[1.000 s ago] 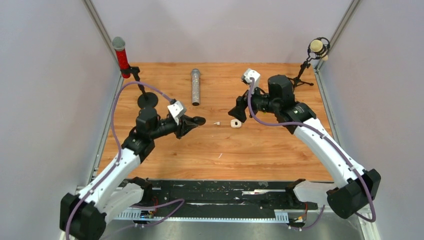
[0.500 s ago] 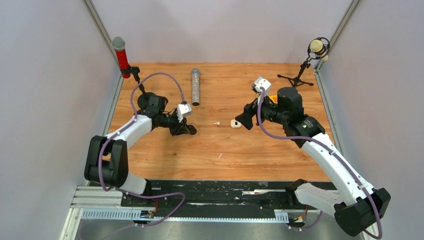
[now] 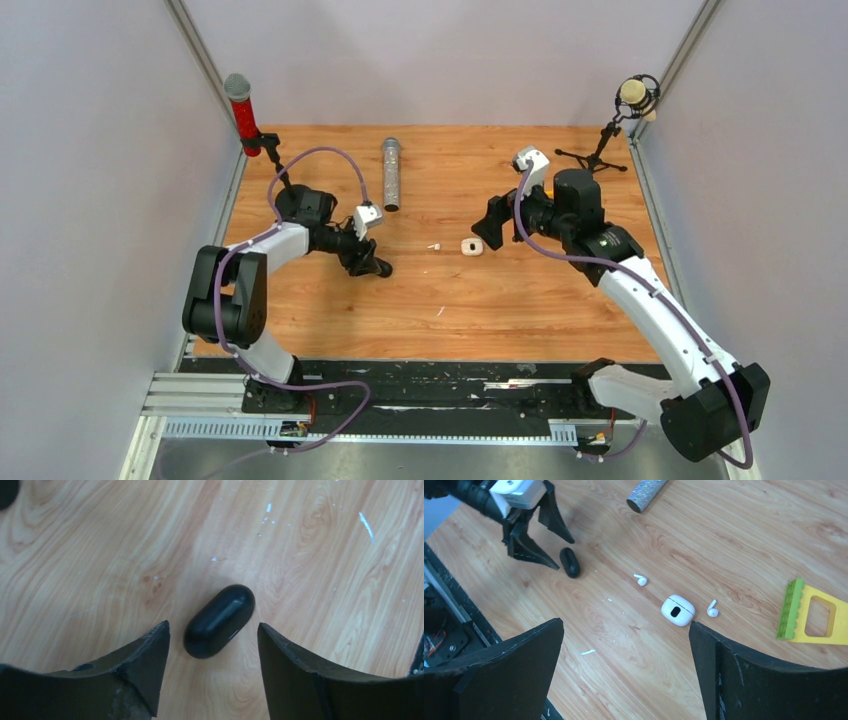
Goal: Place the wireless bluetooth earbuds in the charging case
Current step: Place the charging case at the center of the board.
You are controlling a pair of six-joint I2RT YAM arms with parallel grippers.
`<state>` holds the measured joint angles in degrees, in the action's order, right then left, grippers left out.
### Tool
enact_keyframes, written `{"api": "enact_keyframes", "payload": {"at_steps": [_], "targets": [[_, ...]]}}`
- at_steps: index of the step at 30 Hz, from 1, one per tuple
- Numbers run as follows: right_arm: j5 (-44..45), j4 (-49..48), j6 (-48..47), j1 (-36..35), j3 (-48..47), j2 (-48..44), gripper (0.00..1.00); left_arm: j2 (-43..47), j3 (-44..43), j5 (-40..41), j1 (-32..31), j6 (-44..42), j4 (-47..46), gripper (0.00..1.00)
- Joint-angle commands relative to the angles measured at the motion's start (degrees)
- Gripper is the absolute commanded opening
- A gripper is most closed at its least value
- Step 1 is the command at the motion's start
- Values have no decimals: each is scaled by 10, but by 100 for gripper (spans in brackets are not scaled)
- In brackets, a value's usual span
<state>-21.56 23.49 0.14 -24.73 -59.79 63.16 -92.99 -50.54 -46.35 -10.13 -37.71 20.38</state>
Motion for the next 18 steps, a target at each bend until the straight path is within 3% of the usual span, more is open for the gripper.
{"api": "enact_keyframes", "payload": {"at_steps": [1,3,9,11,15,18], "targets": [[44,-41,67,22,7,24,100,1,-3,23,11,23,-52,93],[55,-49,97,32,13,43,100,6,1,33,13,6,-52,99],[141,-28,171,43,20,129,100,49,-29,33,21,-49,-21,100],[140,-12,195,40,8,172,100,61,-75,59,29,-4,-1,100],[199,0,218,7,-12,252,98,71,-161,46,93,262,5,100],[232,2,233,-19,-27,306,97,127,-148,40,115,310,12,100]]}}
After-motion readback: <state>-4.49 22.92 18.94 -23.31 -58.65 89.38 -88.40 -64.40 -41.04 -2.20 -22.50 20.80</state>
